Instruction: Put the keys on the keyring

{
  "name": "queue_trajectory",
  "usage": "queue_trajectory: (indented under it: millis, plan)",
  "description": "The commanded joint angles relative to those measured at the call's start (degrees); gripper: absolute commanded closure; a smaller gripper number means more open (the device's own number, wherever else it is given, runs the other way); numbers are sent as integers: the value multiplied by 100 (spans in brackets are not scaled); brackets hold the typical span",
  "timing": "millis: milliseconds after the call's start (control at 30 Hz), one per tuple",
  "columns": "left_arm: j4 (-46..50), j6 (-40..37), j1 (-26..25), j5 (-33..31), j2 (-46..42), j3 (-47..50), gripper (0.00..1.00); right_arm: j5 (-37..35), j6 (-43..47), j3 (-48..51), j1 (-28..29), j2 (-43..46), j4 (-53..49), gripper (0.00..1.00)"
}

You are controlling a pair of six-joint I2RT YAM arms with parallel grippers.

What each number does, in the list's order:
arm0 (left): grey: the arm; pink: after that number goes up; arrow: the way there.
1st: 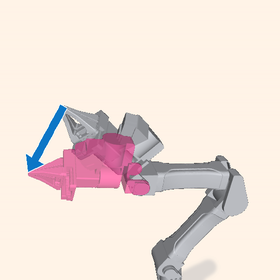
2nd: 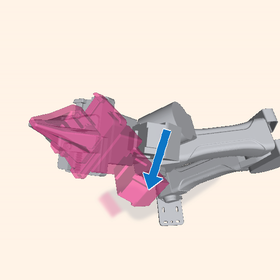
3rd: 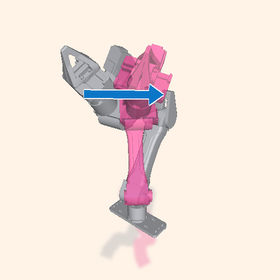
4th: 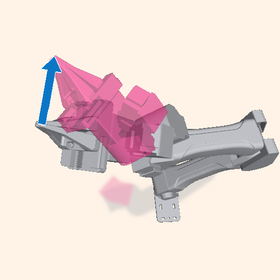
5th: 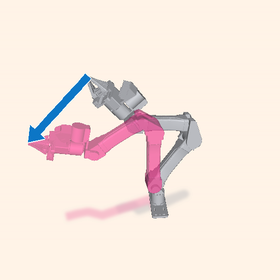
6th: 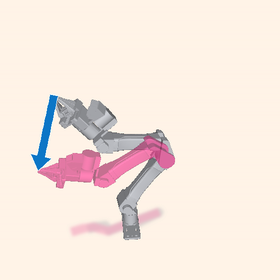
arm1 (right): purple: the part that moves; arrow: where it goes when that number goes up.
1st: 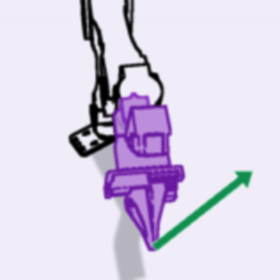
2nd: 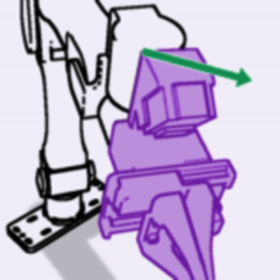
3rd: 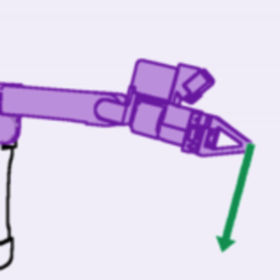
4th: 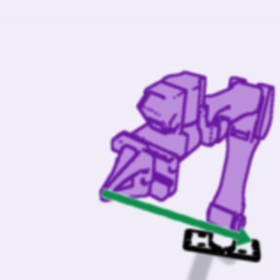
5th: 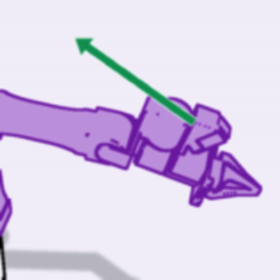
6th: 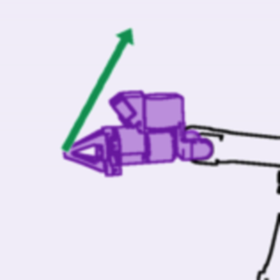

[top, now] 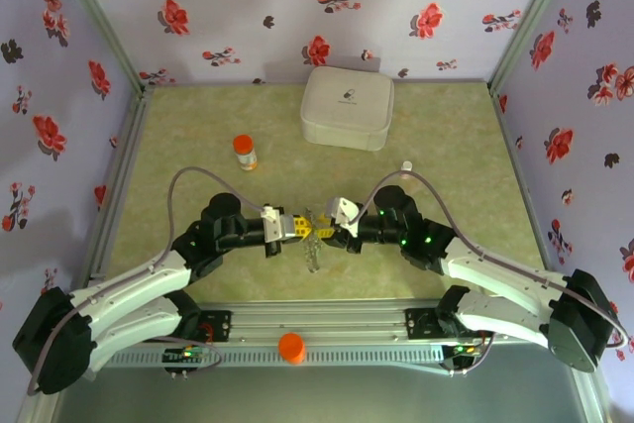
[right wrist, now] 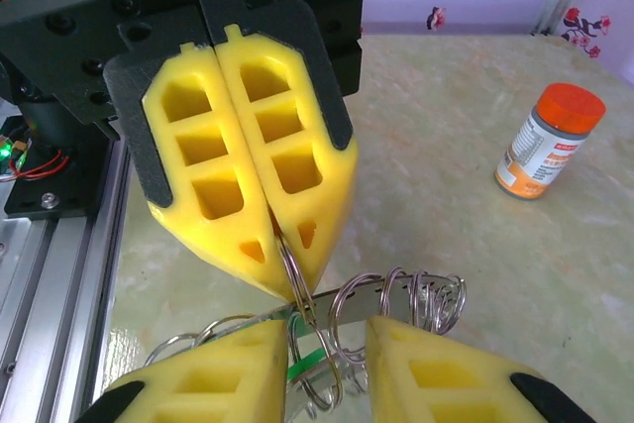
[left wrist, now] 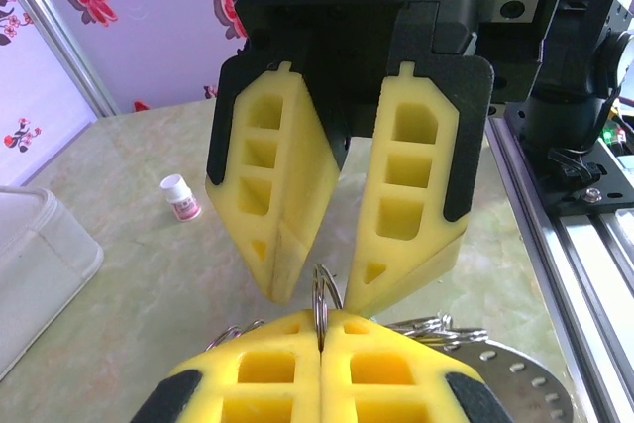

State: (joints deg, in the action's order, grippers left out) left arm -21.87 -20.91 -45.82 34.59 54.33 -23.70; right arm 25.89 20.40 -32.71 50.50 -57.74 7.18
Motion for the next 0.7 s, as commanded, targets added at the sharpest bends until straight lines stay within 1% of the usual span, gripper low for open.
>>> queue_trajectory:
  millis: [0, 100, 333, 500, 567, 667]
  plan:
    - [-366, 122, -32, 145, 14, 32, 100, 262, 115, 98, 10, 119, 161, 74]
    - [-379, 130, -32, 145, 29, 32, 100, 347, 113, 73, 24, 62, 204, 75]
    - [-388, 148, -29, 160, 46, 32, 100, 340, 147, 21, 66, -22, 257, 84]
    - [-508, 225, -32, 155, 94, 50, 100, 358, 153, -15, 106, -97, 316, 89]
    - [-603, 289, -32, 136, 161, 65, 100, 371, 153, -25, 126, -137, 320, 92]
    - [-729, 366, -31, 103, 266, 118, 100, 418, 160, -25, 119, -145, 222, 98]
